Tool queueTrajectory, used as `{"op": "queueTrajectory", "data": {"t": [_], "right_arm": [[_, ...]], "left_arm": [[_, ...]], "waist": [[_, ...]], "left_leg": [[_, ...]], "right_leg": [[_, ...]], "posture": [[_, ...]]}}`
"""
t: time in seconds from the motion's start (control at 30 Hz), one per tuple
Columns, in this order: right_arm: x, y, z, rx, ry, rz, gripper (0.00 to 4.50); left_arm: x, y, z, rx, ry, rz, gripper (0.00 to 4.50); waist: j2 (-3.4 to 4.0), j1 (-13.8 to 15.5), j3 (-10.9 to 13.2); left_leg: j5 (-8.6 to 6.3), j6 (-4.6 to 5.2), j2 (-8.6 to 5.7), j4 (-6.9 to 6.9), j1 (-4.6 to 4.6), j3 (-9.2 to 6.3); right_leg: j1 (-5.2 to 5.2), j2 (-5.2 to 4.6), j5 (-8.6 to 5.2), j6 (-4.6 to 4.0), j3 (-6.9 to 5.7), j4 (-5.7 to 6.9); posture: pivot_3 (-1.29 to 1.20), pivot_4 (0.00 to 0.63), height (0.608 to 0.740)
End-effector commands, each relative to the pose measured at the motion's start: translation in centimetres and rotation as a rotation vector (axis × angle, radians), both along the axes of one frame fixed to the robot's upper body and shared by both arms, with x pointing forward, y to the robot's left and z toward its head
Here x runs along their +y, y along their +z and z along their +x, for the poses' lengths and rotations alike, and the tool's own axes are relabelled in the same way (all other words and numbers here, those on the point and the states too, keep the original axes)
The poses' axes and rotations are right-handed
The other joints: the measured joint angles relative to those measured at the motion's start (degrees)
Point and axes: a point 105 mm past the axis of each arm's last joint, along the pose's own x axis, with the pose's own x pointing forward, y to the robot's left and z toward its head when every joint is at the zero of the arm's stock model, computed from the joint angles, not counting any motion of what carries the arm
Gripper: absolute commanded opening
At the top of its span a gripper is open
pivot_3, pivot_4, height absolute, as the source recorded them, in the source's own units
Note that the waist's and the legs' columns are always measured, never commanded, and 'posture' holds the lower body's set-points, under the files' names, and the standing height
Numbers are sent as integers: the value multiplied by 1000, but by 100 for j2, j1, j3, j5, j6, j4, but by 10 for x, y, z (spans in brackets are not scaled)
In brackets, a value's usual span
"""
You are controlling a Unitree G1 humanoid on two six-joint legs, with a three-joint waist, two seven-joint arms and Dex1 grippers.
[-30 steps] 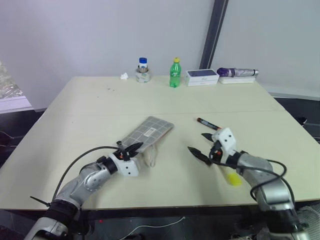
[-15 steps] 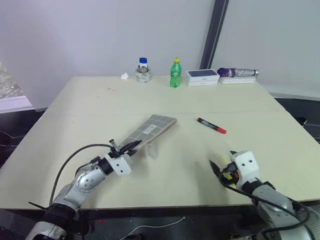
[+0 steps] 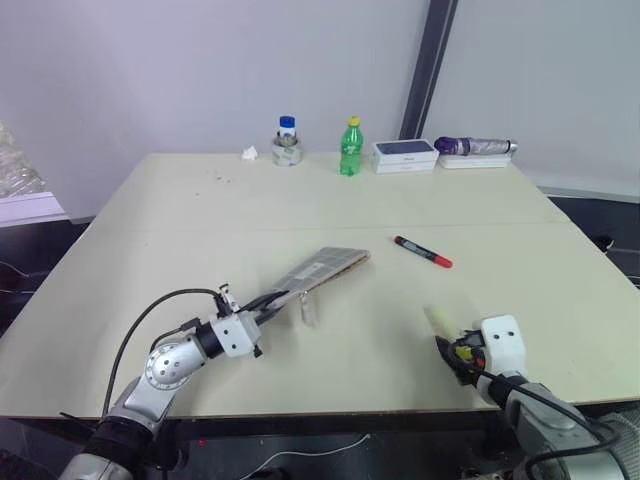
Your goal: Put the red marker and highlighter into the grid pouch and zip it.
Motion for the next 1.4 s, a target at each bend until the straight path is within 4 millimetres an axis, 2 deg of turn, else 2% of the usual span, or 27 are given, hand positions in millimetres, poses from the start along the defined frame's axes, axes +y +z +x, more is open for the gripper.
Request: {"op": "queueTrajectory", "data": {"t": [0.03, 0.07, 0.17, 0.27, 0.43, 0.57, 0.67, 0.93, 1.0, 1.17, 1.27, 1.4], "right_arm": [[8, 7, 3, -3, 59, 18, 1058], [12, 11, 5, -15, 91, 23, 922], [24, 27, 11, -54, 175, 17, 954], [46, 42, 16, -70, 285, 27, 954], [72, 48, 24, -74, 396, -7, 954], [80, 58, 35, -117, 391, 6, 954], [93, 65, 42, -140, 425, -5, 954], [100, 64, 50, -138, 449, -53, 954], [102, 65, 49, -155, 482, -102, 954], [122, 66, 37, -204, 741, -325, 954], [131, 74, 39, -238, 835, -365, 954], [148, 79, 37, -334, 1018, -530, 954]], "left_arm": [[2, 11, -3, -49, -3, -9, 0], [1, 11, -2, -49, -2, -8, 0], [0, 8, -2, -56, -5, 15, 0], [-1, 6, -1, -57, -7, 25, 0], [-8, 5, -2, -70, -29, 46, 0], [-12, 4, -4, -79, -49, 68, 0], [-16, 4, -7, -87, -70, 89, 0], [-19, 9, -8, -108, -85, 110, 0], [-19, 9, -8, -111, -87, 117, 0], [-23, 8, -10, -112, -132, 166, 0], [-24, 7, -11, -95, -166, 177, 0], [-21, 9, -9, -77, -200, 200, 0]], "waist": [[0, 0, 0], [0, 1, 0], [0, -4, 0], [0, -16, 0], [0, -7, 0], [0, 1, 0], [0, -8, 0], [0, -1, 0], [0, -3, 0], [1, -11, 1], [0, -28, 1], [0, -31, 1]], "left_leg": [[0, 0, 0, 0, 0, 0], [0, 0, 0, 0, 0, 0], [0, 0, 0, 0, 0, 0], [0, 0, 0, -1, -1, 0], [0, 1, 0, -3, -3, -3], [0, 1, 0, -1, -4, -2], [0, 1, -1, -1, -4, -2], [0, 1, -1, -2, -6, -1], [0, 1, 0, -2, -6, -1], [0, 1, -1, -2, -6, 0], [0, 1, -1, 0, -6, 1], [0, 1, -1, -1, -6, 0]], "right_leg": [[0, 0, 0, 0, 0, 0], [0, 0, 0, 0, 0, 0], [-1, 0, 0, 0, 0, 0], [-3, 1, 0, 0, 0, 0], [-5, 2, 0, 0, 0, -1], [-5, 2, 0, 0, 0, -1], [-6, 2, 0, 0, 1, -1], [-7, 2, 0, 0, 0, -1], [-8, 3, 0, 0, 0, 0], [-10, 5, 0, 0, 0, -1], [-9, 7, 0, 0, 0, -1], [-10, 7, 0, 0, 0, -1]], "posture": [[0, 150, 740], [0, 150, 740], [0, 150, 740], [0, 150, 740], [0, 150, 740], [0, 150, 740], [0, 150, 740], [0, 150, 740], [0, 150, 740], [0, 150, 740], [0, 150, 740], [0, 150, 740]]}}
